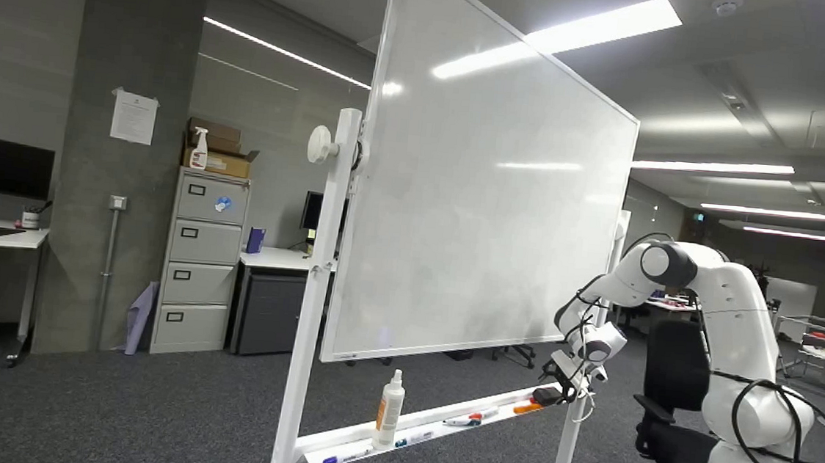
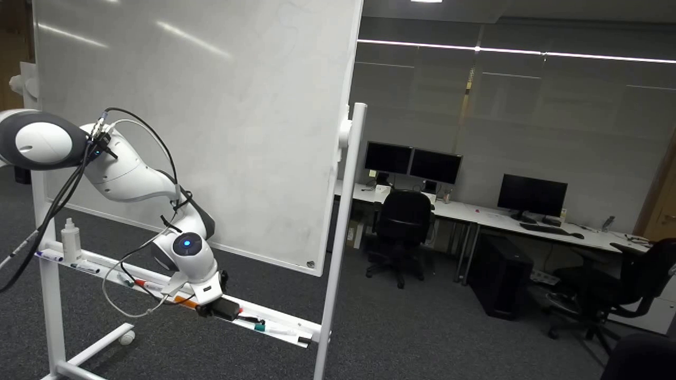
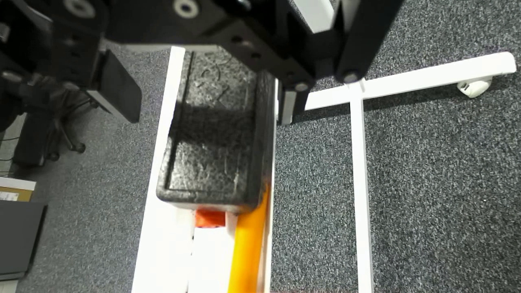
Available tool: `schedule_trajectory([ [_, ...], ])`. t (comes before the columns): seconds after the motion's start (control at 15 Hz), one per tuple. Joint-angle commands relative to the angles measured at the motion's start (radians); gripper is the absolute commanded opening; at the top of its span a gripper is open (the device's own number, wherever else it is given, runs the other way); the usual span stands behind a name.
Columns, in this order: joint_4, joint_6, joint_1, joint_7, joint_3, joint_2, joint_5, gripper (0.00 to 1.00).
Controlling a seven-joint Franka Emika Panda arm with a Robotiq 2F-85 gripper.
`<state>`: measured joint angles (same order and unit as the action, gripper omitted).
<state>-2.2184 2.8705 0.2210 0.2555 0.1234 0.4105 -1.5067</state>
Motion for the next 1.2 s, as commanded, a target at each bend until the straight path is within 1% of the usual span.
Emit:
schedule_trajectory([
  [0.0,0.019,-0.006,0.000,-0.014,0.001,0.006,0.011,1.00],
  [0.27,-0.009,-0.008,-0.006,-0.006,0.002,-0.036,0.038,1.00],
  [0.33,-0.017,-0.003,-0.008,0.013,0.001,-0.052,0.036,1.00],
  [0.47,-0.046,-0.001,-0.020,0.012,0.003,-0.089,0.070,1.00],
  [0.6,-0.115,-0.028,-0.039,-0.027,0.020,-0.147,0.211,1.00],
  [0.73,-0.193,-0.057,-0.062,-0.068,0.050,-0.208,0.402,1.00],
  [0.8,-0.226,-0.056,-0.062,-0.066,0.052,-0.246,0.477,1.00],
  [0.93,-0.287,-0.042,-0.079,-0.040,0.069,-0.315,0.593,1.00],
  [1.07,-0.351,-0.027,-0.081,-0.011,0.072,-0.401,0.688,1.00],
  [1.13,-0.391,-0.034,-0.081,-0.019,0.079,-0.450,0.763,1.00],
])
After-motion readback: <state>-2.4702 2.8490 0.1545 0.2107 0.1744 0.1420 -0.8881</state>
